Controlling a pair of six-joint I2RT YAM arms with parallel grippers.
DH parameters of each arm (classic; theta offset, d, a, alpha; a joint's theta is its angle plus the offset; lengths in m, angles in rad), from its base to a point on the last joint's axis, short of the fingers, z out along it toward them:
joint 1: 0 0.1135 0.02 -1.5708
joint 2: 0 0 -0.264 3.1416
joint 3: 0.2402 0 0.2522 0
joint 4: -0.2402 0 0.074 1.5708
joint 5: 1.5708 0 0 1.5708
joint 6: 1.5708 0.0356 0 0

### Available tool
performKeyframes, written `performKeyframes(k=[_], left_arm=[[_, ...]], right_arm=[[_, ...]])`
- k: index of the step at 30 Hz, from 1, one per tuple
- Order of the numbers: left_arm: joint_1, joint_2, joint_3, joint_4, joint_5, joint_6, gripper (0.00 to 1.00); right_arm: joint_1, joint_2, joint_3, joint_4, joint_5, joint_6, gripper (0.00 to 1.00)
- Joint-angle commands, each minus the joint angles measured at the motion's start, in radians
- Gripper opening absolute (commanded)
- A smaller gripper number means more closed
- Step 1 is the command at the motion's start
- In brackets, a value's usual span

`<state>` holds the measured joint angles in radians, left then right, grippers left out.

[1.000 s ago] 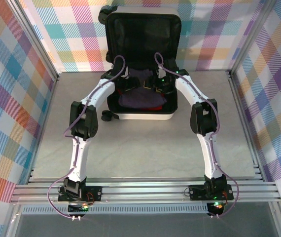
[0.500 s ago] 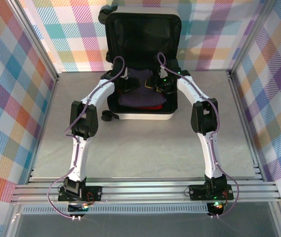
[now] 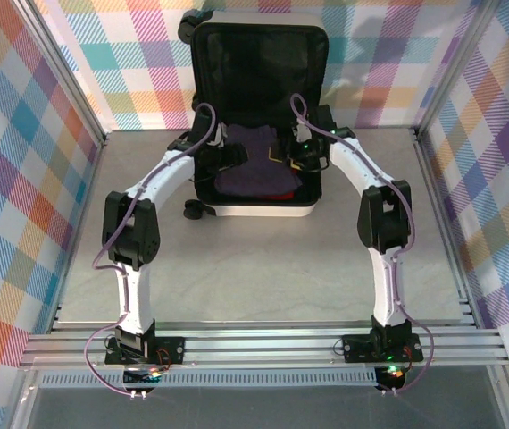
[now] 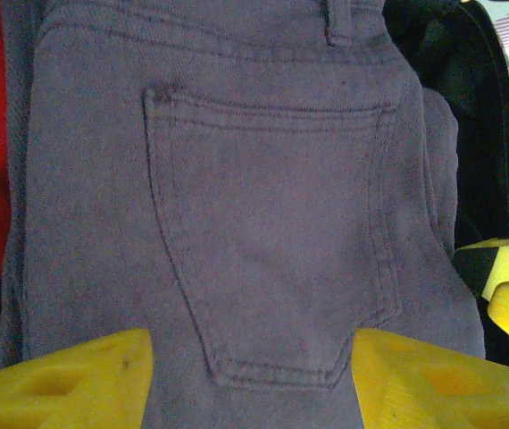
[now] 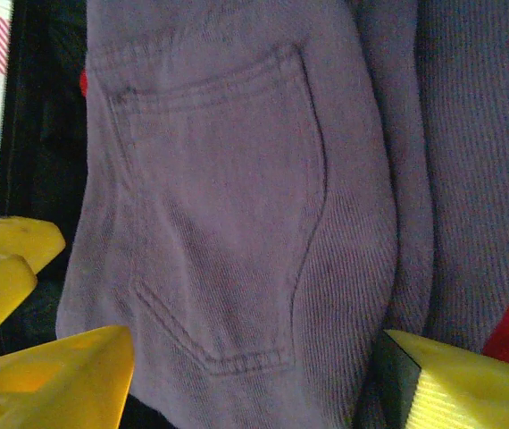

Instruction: Pack the luggage

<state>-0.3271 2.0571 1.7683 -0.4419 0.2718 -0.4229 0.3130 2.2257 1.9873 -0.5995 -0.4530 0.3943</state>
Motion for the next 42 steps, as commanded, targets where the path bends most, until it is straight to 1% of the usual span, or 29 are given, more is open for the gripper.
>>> performKeyframes(k=[1, 7, 12, 16, 23, 30, 34, 42], left_arm=[[-0.010, -0.025, -0.053, 0.036, 0.006, 0.000, 0.61], [-0.018, 0.002, -0.084, 0.032, -0.001, 0.004, 0.60], [-0.018, 0.027, -0.100, 0.014, -0.043, 0.013, 0.60], [-0.018, 0.057, -0.090, -0.010, -0.062, 0.016, 0.60], [-0.018, 0.061, -0.107, 0.009, -0.033, 0.007, 0.59], [-0.018, 0.049, -0.103, 0.009, -0.025, 0.012, 0.59], [-0.018, 0.052, -0.097, 0.009, -0.025, 0.012, 0.59], [-0.018, 0.053, -0.086, 0.003, -0.025, 0.011, 0.59]], right_arm=[[0.018, -0.031, -0.074, 0.056, 0.000, -0.002, 0.72], [0.026, -0.050, -0.191, 0.113, 0.005, 0.013, 0.72], [0.025, -0.040, -0.229, 0.101, 0.065, 0.014, 0.72], [0.013, -0.040, -0.216, 0.082, 0.092, 0.013, 0.72], [0.009, -0.120, -0.120, 0.010, 0.134, -0.035, 0.73], [0.031, -0.190, -0.136, 0.010, 0.105, -0.053, 0.73], [0.053, -0.194, -0.154, 0.027, 0.090, -0.050, 0.73], [0.087, -0.125, -0.135, 0.036, 0.071, -0.043, 0.73]])
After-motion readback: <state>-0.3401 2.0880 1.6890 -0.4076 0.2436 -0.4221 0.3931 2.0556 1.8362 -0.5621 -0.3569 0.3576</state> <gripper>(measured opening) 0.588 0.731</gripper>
